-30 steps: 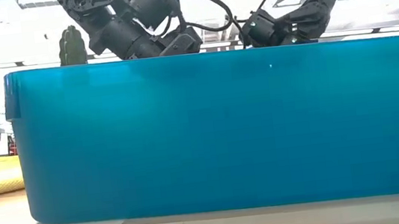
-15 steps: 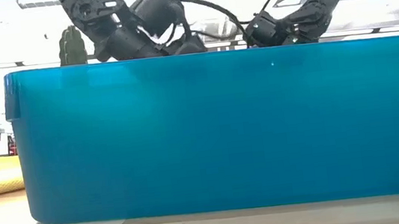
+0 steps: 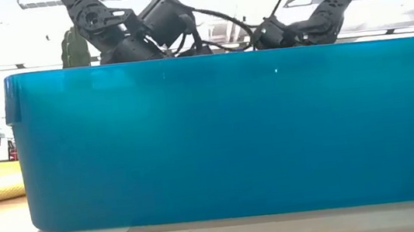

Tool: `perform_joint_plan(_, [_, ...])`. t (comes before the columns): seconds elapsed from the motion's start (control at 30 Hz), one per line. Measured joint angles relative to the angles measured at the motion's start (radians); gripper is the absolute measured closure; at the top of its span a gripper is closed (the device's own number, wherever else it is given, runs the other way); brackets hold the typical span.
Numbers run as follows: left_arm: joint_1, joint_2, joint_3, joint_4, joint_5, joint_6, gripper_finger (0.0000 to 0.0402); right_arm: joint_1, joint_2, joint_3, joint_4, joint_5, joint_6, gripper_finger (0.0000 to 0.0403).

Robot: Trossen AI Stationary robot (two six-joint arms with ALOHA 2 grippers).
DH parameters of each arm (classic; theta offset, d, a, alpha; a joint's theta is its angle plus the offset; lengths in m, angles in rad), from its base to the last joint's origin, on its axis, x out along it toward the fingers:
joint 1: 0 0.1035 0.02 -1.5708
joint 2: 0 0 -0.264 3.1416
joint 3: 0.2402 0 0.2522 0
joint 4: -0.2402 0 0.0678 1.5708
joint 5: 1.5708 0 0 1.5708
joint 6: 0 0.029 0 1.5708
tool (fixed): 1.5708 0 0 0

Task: Fold microfiber towels
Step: Fold the top green microfiber towel

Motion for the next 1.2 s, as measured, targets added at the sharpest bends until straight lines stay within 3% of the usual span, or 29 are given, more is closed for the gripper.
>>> perform_joint_plan(0.47, [0.0, 0.007, 0.0, -0.004, -0.005, -0.008, 0.0269, 0.001, 0.109, 0.085, 0.021, -0.046, 0.001, 0.0238])
perform_joint_plan(0.57, [0.0, 0.006, 0.0, -0.004, -0.005, -0.009, 0.0269, 0.002, 0.105, 0.106, 0.025, -0.046, -0.004, 0.0274])
perform_joint_plan(0.7, [0.0, 0.006, 0.0, -0.004, -0.005, -0.009, 0.0269, -0.006, 0.083, 0.121, 0.015, -0.046, -0.022, 0.037])
perform_joint_plan(0.77, [0.0, 0.006, 0.0, -0.004, -0.005, -0.009, 0.0269, -0.012, 0.068, 0.123, 0.009, -0.046, -0.024, 0.0388])
perform_joint_plan(1.03, [0.0, 0.006, 0.0, -0.008, -0.005, -0.002, 0.0269, -0.047, -0.009, 0.121, -0.107, -0.046, -0.023, 0.0383])
perform_joint_plan(1.2, [0.0, 0.005, 0.0, -0.008, -0.005, -0.001, 0.0269, -0.053, 0.019, 0.119, -0.153, -0.045, -0.003, 0.0311])
